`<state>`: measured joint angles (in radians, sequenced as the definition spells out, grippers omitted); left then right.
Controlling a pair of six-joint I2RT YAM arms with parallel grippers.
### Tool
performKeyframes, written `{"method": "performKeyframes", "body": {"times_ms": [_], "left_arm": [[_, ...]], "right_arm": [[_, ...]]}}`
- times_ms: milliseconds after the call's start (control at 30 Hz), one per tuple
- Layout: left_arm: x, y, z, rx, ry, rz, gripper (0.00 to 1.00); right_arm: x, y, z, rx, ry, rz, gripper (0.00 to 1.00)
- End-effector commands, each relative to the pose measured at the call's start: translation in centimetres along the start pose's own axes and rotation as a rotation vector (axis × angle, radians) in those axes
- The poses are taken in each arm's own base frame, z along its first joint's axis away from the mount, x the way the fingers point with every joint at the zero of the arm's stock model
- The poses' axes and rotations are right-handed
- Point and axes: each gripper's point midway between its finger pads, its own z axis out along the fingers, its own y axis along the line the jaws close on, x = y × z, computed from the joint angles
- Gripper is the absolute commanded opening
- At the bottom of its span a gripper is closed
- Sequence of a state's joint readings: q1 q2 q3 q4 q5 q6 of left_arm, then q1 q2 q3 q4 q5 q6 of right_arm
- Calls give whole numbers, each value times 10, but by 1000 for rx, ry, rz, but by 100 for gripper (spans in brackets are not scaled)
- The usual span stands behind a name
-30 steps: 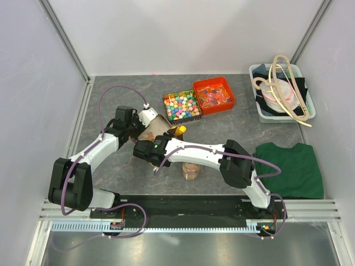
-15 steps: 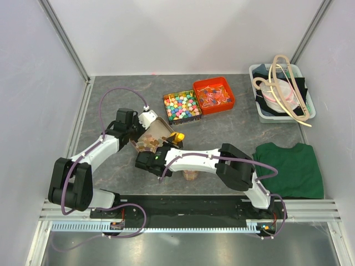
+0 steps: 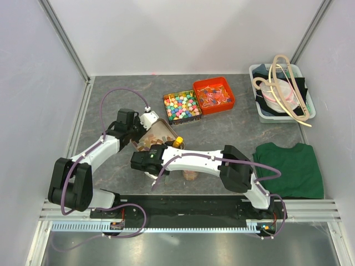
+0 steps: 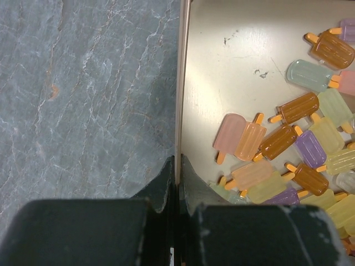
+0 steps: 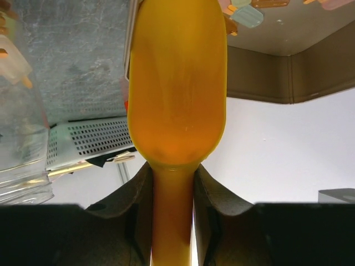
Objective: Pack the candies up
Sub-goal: Scoop the fake candies from the storage box.
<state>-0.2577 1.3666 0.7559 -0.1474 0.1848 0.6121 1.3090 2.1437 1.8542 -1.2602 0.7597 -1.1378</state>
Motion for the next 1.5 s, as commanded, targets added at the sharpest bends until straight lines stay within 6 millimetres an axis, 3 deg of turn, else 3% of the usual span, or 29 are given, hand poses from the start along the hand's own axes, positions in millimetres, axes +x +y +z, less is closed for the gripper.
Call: {"method": "performKeyframes", "body": {"times_ms": [0, 467, 833, 1067, 1300, 1467], "left_arm": [[-40, 13, -11, -46, -151, -25, 2], [-42, 3, -17, -14, -184, -27, 2], [-42, 4, -13, -13, -177, -33, 2], [-38, 16, -15, -93, -120, -77, 2], [-34, 37, -24, -213, -73, -122, 2], [-31, 40, -30, -242, -52, -145, 2]], "right_arm": [[-16, 26, 11, -125, -69, -28, 0], [1, 38, 69, -268, -117, 83, 0], [-34, 32, 42, -205, -192, 43, 0], [-21, 0, 29, -78, -78, 174, 0], [-25, 7, 40, -82, -13, 207, 0], [-6, -5, 43, 37, 115, 167, 0]]}}
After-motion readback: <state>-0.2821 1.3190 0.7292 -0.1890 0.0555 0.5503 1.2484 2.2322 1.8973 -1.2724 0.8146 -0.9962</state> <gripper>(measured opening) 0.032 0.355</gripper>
